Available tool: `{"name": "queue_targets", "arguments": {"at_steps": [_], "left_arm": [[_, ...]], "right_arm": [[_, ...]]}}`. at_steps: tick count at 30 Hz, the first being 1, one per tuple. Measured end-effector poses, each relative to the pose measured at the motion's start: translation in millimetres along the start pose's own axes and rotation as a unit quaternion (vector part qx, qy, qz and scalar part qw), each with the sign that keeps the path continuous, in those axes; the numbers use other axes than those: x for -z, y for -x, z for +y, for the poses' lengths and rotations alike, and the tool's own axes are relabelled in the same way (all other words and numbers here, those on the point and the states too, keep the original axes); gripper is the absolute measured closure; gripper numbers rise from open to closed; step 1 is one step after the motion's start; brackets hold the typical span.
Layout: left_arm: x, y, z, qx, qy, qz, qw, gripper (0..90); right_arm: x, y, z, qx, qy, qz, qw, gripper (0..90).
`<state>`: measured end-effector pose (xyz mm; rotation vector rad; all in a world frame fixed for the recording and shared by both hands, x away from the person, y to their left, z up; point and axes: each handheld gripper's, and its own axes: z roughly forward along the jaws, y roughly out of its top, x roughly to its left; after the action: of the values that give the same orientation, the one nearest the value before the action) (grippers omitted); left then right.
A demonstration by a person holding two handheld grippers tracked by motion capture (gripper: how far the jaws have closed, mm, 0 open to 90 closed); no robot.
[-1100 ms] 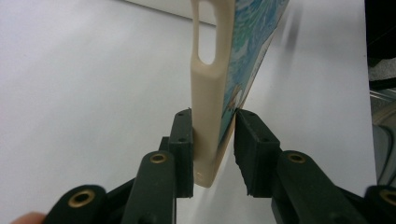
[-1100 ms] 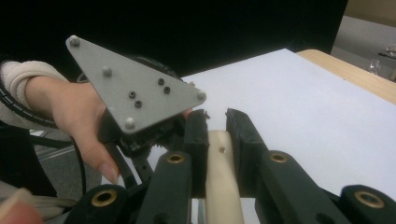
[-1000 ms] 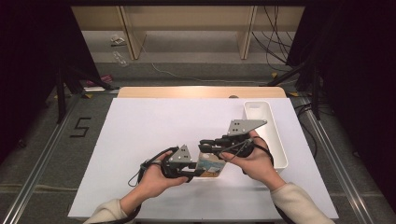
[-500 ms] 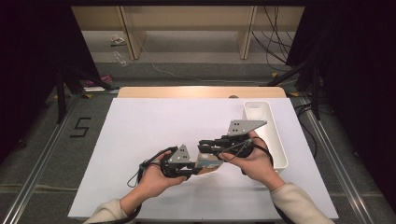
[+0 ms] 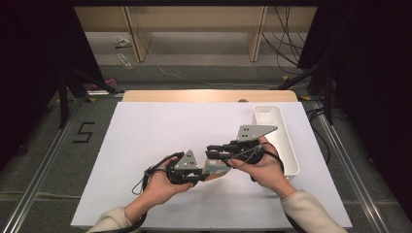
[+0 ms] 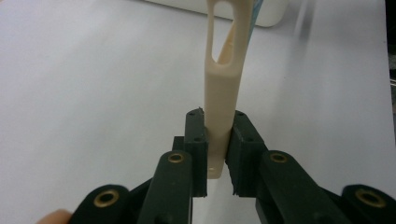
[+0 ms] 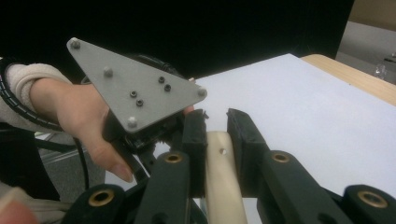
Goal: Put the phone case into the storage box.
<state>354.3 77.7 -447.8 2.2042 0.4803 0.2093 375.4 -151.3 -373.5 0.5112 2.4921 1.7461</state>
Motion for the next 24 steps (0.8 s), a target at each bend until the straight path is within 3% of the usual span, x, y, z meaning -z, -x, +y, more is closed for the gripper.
{"name": "queue_targets", "arguments": {"at_steps": [7,13,19,21,22,24], "left_arm": [[0.4,0.4,0.3,-0.003,-0.003,0.001,1.0,79.5],[0.7,0.6,0.2,-0.007,-0.004,0.003,1.0,79.7],[1.0,-0.1,-0.2,-0.004,-0.005,0.007,1.0,79.7],[1.2,-0.4,-0.3,-0.003,-0.005,0.008,1.0,79.8],[1.4,-0.4,-0.1,-0.002,-0.004,0.008,1.0,79.7],[1.5,-0.3,0.0,-0.002,-0.004,0.009,0.9999,79.8]], "right_arm": [[0.4,1.3,-0.4,0.008,0.004,-0.007,0.9999,69.7],[0.3,3.5,-0.9,0.01,0.01,-0.018,0.9997,56.0],[0.1,4.4,-1.6,0.005,0.033,-0.042,0.9986,38.5],[-0.1,4.7,-1.3,0.006,0.04,-0.064,0.9971,20.5],[0.1,5.5,-1.3,0.01,0.039,-0.076,0.9963,19.9],[1.4,7.1,-2.3,-0.001,0.044,-0.071,0.9965,19.2]]}}
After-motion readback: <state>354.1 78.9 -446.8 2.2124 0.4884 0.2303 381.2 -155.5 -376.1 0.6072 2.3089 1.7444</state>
